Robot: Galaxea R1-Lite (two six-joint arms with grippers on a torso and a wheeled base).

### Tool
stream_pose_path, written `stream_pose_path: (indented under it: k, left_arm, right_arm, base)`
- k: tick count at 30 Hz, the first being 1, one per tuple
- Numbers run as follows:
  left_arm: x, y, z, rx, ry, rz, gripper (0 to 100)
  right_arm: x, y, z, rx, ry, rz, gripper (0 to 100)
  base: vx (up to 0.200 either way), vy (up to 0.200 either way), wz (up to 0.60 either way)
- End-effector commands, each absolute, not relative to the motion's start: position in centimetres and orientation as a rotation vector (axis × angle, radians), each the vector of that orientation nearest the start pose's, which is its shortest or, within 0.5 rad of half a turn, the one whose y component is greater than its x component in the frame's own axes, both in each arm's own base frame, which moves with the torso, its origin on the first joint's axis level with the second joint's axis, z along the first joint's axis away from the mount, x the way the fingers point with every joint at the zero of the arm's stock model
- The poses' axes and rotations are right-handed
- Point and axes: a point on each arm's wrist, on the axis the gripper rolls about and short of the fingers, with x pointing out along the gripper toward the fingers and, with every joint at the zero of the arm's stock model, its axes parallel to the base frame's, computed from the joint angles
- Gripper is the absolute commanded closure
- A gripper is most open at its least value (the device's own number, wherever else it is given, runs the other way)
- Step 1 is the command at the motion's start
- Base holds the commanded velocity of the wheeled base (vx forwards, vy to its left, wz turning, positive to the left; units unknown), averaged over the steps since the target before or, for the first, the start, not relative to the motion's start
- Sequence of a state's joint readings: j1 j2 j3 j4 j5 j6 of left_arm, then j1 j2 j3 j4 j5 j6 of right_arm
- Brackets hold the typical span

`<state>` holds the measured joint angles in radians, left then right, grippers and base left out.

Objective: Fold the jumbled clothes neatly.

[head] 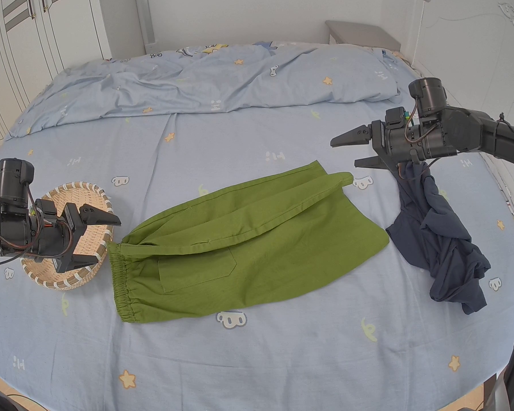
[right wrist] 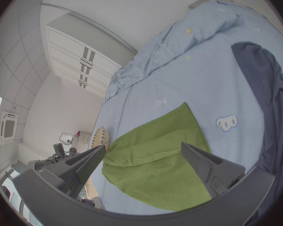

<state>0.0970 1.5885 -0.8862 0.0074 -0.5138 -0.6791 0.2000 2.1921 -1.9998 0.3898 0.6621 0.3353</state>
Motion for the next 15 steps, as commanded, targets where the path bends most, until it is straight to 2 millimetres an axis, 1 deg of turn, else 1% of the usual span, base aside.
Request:
stream_pose_path:
  k: [1,6,7,8,10,12,14,15]
  left_arm:
    - [23.9,0.0,20.5,-0.82,0.734,-0.231,0]
    - [21.6,-0.6,22.6,-0.799,0.667,-0.28,0]
    - [21.2,-1.0,22.8,-0.791,0.672,-0.301,0]
    - [21.2,-1.0,22.8,-0.791,0.672,-0.301,0]
    - [20.7,-3.4,22.7,-0.751,0.729,-0.397,0]
    - [21.2,-4.7,22.1,-0.726,0.769,-0.431,0]
    - [23.3,-6.5,20.5,-0.696,0.851,-0.44,0]
    - [23.4,-6.6,20.4,-0.693,0.852,-0.441,0]
  right_arm:
    - [40.7,9.8,26.2,0.429,0.66,0.759,0]
    - [38.4,8.9,26.8,0.435,0.652,0.749,0]
    - [37.7,8.7,26.9,0.439,0.65,0.745,0]
    - [37.7,8.7,26.9,0.439,0.65,0.745,0]
    - [35.3,7.6,26.9,0.451,0.651,0.725,0]
    - [33.8,7.0,26.6,0.457,0.652,0.715,0]
    - [32.1,6.2,25.9,0.465,0.647,0.701,0]
    - [32.0,6.2,25.9,0.464,0.646,0.702,0]
  base:
    - [0.0,0.0,0.0]
    - [0.0,0.0,0.0]
    - [0.0,0.0,0.0]
    - [0.0,0.0,0.0]
    - [0.0,0.0,0.0]
    - [0.0,0.0,0.0]
    - [0.0,0.0,0.0]
    - [0.0,0.0,0.0]
